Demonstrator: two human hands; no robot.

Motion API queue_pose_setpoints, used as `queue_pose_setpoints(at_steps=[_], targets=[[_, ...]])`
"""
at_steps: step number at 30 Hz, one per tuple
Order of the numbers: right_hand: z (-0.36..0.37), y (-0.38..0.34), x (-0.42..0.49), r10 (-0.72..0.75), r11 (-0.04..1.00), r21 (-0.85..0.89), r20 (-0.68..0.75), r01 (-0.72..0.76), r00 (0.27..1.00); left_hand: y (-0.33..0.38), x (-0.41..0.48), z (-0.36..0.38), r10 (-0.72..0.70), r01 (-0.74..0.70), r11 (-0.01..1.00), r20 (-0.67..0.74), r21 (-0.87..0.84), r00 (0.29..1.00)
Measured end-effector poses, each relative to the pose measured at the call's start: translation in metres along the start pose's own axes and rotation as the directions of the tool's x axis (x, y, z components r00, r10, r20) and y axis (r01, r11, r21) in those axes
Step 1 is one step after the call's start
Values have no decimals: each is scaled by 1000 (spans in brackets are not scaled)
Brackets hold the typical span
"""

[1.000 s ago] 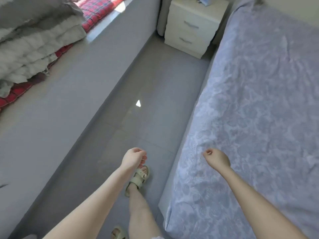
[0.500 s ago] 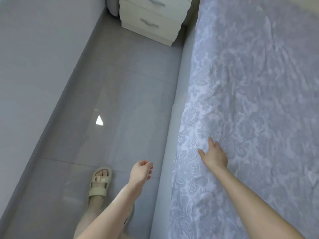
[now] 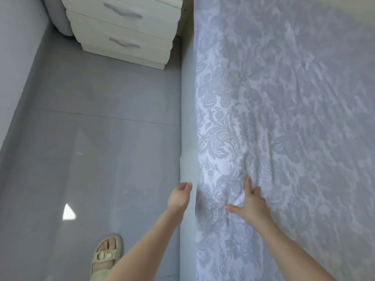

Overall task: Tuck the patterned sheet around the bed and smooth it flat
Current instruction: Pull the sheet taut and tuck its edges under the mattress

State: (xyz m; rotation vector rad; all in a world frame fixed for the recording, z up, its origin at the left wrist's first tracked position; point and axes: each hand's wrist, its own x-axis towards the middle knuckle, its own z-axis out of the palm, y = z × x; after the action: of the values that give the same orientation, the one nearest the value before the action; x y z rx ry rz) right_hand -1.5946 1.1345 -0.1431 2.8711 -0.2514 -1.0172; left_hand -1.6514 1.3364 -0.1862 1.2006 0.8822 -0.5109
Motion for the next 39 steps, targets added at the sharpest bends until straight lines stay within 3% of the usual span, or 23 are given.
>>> queue_pose_setpoints(at_steps=[7, 10, 15, 18, 21, 25, 30, 34, 37, 39], targets=[[-1, 1, 9, 10, 999, -38, 83, -7, 997, 34, 46, 30, -156, 170, 981, 140, -92, 978], [-3, -1, 7, 14, 999, -36, 86, -11, 996, 34, 37, 34, -81, 87, 995, 113, -42, 990], [-11, -5, 2, 6, 1000, -17, 116, -4, 993, 61, -21, 14, 156, -168, 983, -133, -78, 979], [-20, -6, -6, -25, 1000, 14, 119, 24, 993, 78, -62, 6, 235, -240, 967, -60, -82, 970], [-26, -3, -9, -66, 998, 14, 127, 65, 990, 88, -57, -6, 48, -59, 951, -44, -302, 998], [-23, -3, -9, -61, 998, -1, 106, 61, 993, 77, -8, -19, -66, 71, 997, -263, 11, 962], [-22, 2, -9, -91, 993, -67, 65, 95, 994, 71, 21, 2, -171, 180, 979, -98, 95, 980], [-21, 2, -6, -94, 988, -116, 67, 102, 993, 40, 21, 30, -402, 384, 903, 63, 195, 913], [-20, -2, -8, -91, 977, -188, 55, 100, 994, 15, 17, 55, -515, 506, 857, 207, 98, 832], [-21, -3, -10, -89, 976, -196, 66, 100, 994, 7, 16, 65, -462, 461, 886, 146, 44, 875]])
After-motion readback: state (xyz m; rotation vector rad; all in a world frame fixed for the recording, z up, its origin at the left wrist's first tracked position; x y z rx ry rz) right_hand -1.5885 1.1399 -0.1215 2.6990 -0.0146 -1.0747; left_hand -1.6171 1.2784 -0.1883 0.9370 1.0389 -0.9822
